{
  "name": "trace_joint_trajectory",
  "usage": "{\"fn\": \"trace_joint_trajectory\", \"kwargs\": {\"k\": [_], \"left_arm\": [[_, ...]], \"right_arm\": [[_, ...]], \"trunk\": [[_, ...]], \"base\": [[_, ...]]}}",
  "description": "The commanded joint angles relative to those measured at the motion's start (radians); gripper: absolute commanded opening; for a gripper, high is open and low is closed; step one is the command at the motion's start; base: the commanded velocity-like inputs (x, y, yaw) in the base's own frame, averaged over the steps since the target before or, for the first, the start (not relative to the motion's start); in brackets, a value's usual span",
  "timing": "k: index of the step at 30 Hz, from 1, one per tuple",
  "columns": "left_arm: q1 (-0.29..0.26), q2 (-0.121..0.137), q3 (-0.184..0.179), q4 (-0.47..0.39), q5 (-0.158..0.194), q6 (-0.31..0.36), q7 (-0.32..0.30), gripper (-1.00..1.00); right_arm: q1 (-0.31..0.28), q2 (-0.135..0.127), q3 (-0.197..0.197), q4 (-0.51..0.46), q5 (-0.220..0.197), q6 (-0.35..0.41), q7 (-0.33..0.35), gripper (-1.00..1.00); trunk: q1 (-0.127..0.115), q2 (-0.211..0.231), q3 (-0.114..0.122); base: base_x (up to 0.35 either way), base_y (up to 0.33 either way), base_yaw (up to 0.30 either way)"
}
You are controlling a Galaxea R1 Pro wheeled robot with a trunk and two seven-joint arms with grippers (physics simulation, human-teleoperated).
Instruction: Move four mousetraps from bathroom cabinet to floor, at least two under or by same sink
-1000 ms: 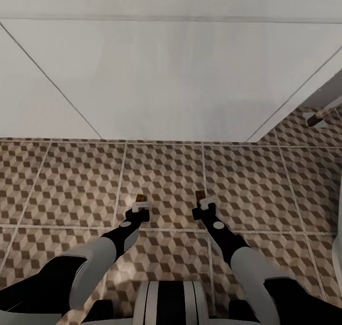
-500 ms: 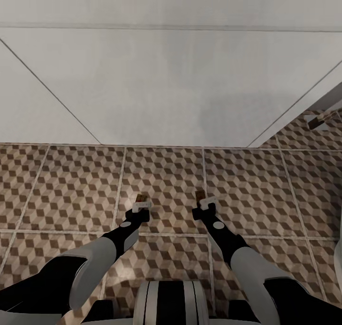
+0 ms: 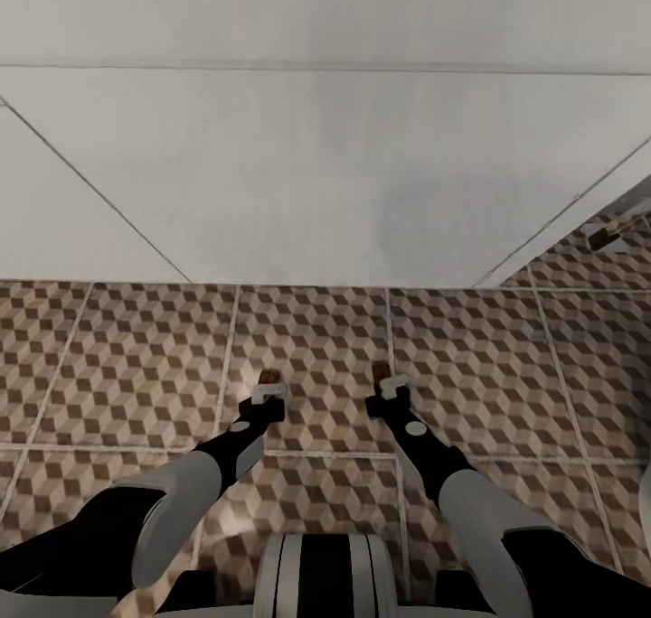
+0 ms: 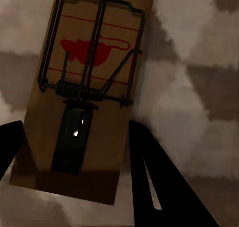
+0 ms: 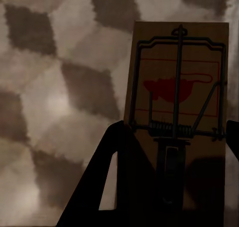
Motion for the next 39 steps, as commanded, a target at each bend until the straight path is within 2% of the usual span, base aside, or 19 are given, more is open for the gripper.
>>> {"fn": "trace_joint_trajectory", "kwargs": {"k": [1,39], "left_arm": [[-0.001,0.000,-0.002,0.001,-0.001,-0.003,0.006,-1.00],[0.000,-0.006,-0.002,0.003,-0.001,-0.003,0.006,-1.00]], "right_arm": [[0.000,0.000,0.002,0.001,0.001,-0.002,0.000,-1.00],[0.000,0.000,0.002,0.000,0.001,-0.002,0.000,-1.00]], "trunk": [[0.000,0.000,0.000],[0.000,0.000,0.000]], "base": [[0.183,0.000,0.000],[0.012,0.000,0.000]]}}
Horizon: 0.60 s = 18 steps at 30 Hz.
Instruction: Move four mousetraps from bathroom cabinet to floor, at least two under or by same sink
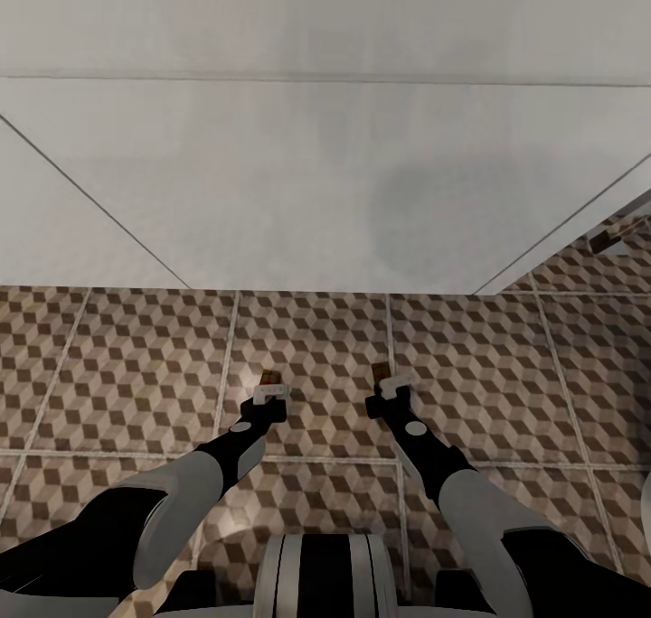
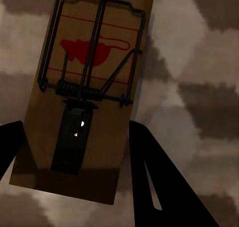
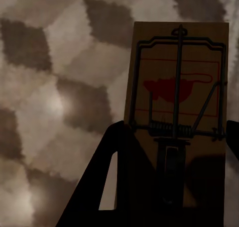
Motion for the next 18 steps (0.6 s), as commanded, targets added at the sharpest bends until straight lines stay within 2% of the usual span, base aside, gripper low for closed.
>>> {"fn": "trace_joint_trajectory", "kwargs": {"k": [1,18], "left_arm": [[0.000,0.000,-0.002,0.001,-0.001,-0.003,0.006,-1.00],[-0.001,0.002,-0.002,0.004,-0.001,-0.003,0.006,-1.00]], "right_arm": [[0.000,0.000,0.002,0.000,0.001,-0.002,0.000,-1.00],[0.000,0.000,0.002,0.001,0.002,-0.002,-0.001,-1.00]], "trunk": [[0.000,0.000,0.000],[0.000,0.000,0.000]], "base": [[0.000,0.000,0.000],[0.000,0.000,0.000]]}}
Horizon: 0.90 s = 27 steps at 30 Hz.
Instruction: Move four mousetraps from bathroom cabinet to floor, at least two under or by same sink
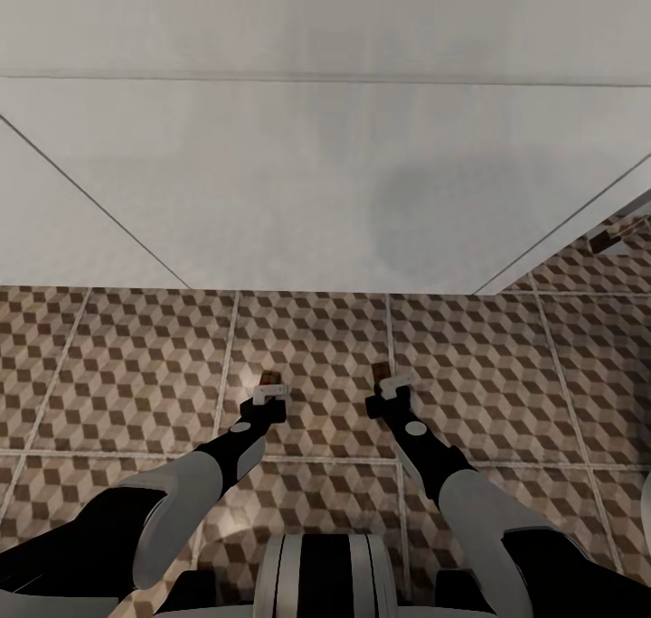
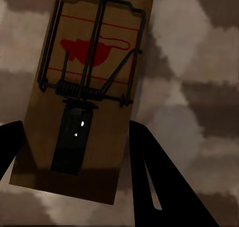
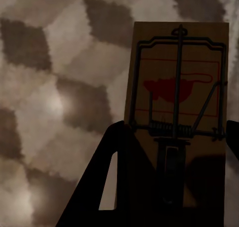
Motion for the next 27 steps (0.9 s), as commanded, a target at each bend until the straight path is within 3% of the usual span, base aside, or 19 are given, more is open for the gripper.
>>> {"fn": "trace_joint_trajectory", "kwargs": {"k": [1,9,13,20,27], "left_arm": [[0.000,0.000,-0.002,0.004,-0.002,-0.003,0.006,-1.00],[0.000,0.003,0.000,-0.058,-0.004,0.015,0.006,-1.00],[0.000,0.005,0.002,-0.119,-0.004,0.076,0.006,-1.00],[0.000,0.009,0.001,-0.308,-0.004,0.234,0.006,-1.00],[0.000,0.013,0.003,-0.372,-0.005,0.282,0.006,-1.00]], "right_arm": [[0.000,0.000,0.002,0.001,0.001,-0.002,0.000,-1.00],[-0.001,0.001,0.001,-0.003,0.045,0.003,0.001,-1.00],[-0.002,0.001,0.000,-0.004,0.051,0.005,0.001,-1.00],[-0.015,0.002,-0.003,-0.007,0.053,0.020,0.002,-1.00],[-0.021,0.003,-0.003,-0.059,0.054,0.090,0.002,-1.00]], "trunk": [[0.000,0.000,0.000],[0.000,0.000,0.000],[0.000,0.000,0.000],[0.000,0.000,0.000],[0.000,0.000,0.000]], "base": [[0.000,0.000,0.000],[0.000,0.000,0.000],[0.000,0.000,0.000],[0.000,0.000,0.000],[0.000,0.000,0.000]]}}
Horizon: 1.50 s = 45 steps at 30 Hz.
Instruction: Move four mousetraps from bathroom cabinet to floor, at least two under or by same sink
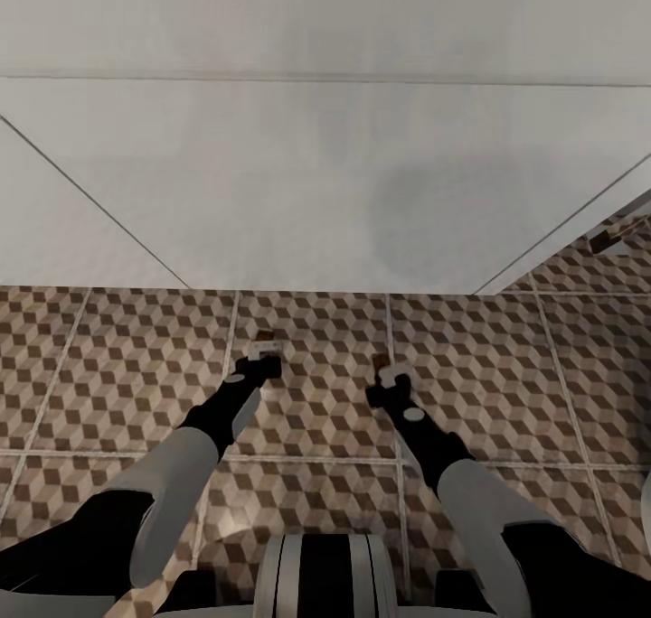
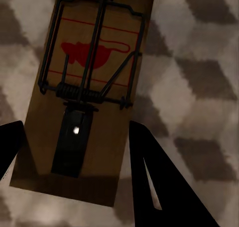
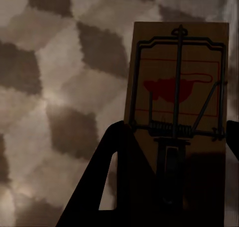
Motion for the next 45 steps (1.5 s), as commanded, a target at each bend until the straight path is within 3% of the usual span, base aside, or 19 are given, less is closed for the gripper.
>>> {"fn": "trace_joint_trajectory", "kwargs": {"k": [1,9,24,28,31,38,45], "left_arm": [[0.000,0.002,-0.001,-0.007,-0.001,0.012,0.006,-1.00],[-0.010,0.030,0.000,-0.050,-0.001,0.112,0.003,-1.00],[-0.026,0.070,0.001,-0.061,-0.001,0.151,0.004,-1.00],[-0.048,0.072,0.001,-0.061,0.000,0.165,0.003,-1.00],[-0.082,0.074,0.001,-0.061,0.001,0.169,0.003,-1.00],[-0.147,0.071,0.003,-0.069,0.003,0.240,-0.015,-1.00],[-0.157,0.071,0.003,-0.076,0.005,0.274,-0.020,-1.00]], "right_arm": [[-0.001,0.000,0.001,-0.014,0.003,0.014,0.001,-1.00],[-0.030,0.001,0.001,-0.068,0.003,0.085,0.002,-1.00],[-0.110,0.002,0.017,-0.072,0.003,0.155,0.019,-1.00],[-0.130,0.014,0.018,-0.071,0.003,0.167,0.029,-1.00],[-0.154,0.044,0.018,-0.072,0.003,0.183,0.031,-1.00],[-0.194,0.044,0.018,-0.070,0.002,0.200,0.032,-1.00],[-0.199,0.044,0.019,-0.049,0.001,0.201,0.032,-1.00]], "trunk": [[0.000,0.000,0.000],[0.000,0.000,0.000],[0.000,0.000,0.000],[0.000,0.000,0.000],[0.000,0.000,0.000],[0.000,0.000,0.000],[0.000,0.000,0.000]], "base": [[0.000,0.000,0.000],[0.000,0.000,0.000],[0.000,0.000,0.000],[0.000,0.000,0.000],[0.000,0.000,0.000],[0.000,0.000,0.000],[0.000,0.000,0.000]]}}
